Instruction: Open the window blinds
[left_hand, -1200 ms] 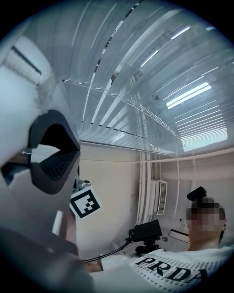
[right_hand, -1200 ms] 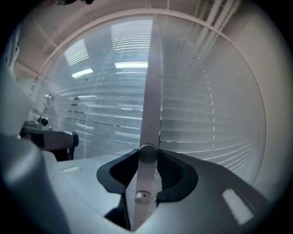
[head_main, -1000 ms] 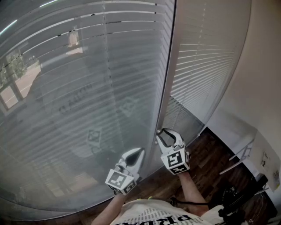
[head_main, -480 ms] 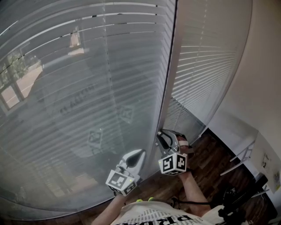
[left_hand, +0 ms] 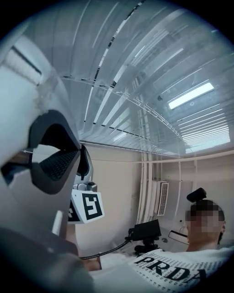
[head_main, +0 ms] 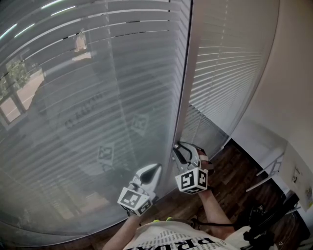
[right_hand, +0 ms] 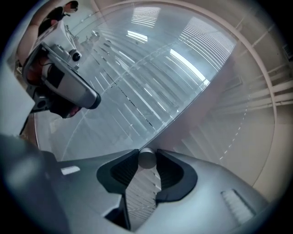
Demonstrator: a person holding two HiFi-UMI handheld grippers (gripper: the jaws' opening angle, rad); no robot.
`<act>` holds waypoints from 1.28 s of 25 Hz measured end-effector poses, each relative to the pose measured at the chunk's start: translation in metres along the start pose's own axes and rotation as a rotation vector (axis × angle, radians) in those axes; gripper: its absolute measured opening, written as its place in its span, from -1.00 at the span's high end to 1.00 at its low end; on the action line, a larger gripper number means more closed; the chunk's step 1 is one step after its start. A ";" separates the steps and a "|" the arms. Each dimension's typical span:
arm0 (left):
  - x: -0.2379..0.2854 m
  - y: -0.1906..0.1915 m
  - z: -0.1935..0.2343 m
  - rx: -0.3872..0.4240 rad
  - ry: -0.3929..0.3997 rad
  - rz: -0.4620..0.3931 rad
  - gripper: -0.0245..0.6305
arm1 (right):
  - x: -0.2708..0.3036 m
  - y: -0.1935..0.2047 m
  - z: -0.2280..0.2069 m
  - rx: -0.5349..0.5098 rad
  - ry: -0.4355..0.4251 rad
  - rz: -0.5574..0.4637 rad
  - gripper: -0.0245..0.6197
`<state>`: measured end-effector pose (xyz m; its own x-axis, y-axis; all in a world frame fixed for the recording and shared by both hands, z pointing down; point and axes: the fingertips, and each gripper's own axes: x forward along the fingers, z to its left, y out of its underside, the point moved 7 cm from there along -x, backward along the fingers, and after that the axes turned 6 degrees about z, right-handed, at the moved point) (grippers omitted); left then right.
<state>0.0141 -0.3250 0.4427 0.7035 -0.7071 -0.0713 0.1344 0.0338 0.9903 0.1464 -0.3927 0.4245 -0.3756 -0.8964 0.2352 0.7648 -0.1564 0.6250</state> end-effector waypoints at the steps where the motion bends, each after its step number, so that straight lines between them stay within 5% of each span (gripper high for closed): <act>1: 0.001 0.001 0.000 0.000 0.003 0.001 0.95 | 0.000 0.000 0.000 0.011 -0.002 -0.002 0.53; 32: 0.007 -0.001 0.006 0.008 0.031 0.004 0.95 | 0.002 0.010 -0.010 0.533 -0.112 -0.054 0.53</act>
<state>0.0152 -0.3344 0.4416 0.7252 -0.6849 -0.0706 0.1259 0.0312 0.9915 0.1581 -0.4001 0.4235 -0.4829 -0.8386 0.2521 0.3827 0.0568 0.9221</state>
